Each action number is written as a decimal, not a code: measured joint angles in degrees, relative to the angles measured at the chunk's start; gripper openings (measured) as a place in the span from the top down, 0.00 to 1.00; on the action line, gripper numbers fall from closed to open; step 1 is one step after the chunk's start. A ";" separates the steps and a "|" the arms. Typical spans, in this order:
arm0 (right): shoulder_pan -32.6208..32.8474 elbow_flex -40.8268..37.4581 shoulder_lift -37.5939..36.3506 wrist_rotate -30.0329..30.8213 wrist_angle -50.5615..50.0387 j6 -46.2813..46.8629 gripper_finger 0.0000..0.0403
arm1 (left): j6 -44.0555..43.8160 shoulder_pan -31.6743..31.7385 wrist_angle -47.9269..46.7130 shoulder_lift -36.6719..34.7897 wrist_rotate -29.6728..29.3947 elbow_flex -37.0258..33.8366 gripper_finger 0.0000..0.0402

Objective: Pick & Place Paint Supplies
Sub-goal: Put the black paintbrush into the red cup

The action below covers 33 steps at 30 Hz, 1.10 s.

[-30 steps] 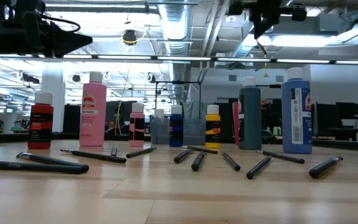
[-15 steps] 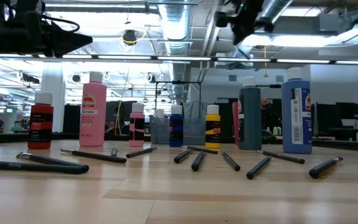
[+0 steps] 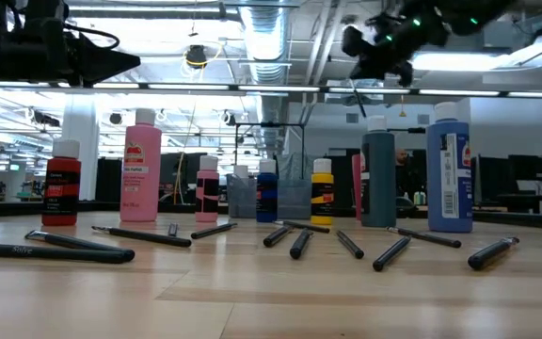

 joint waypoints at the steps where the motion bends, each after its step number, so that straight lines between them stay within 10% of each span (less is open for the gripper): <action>1: -0.54 -2.85 -0.69 -1.01 3.63 0.07 1.00 | 0.00 0.00 0.04 0.02 0.00 0.02 0.99; 13: -3.38 -20.39 5.37 -3.23 29.75 0.92 1.00 | 0.00 0.00 0.08 0.02 0.02 0.00 0.99; 33: -1.01 -20.50 8.12 -1.78 27.65 -1.71 0.94 | 0.00 0.00 0.11 0.01 0.04 0.02 0.99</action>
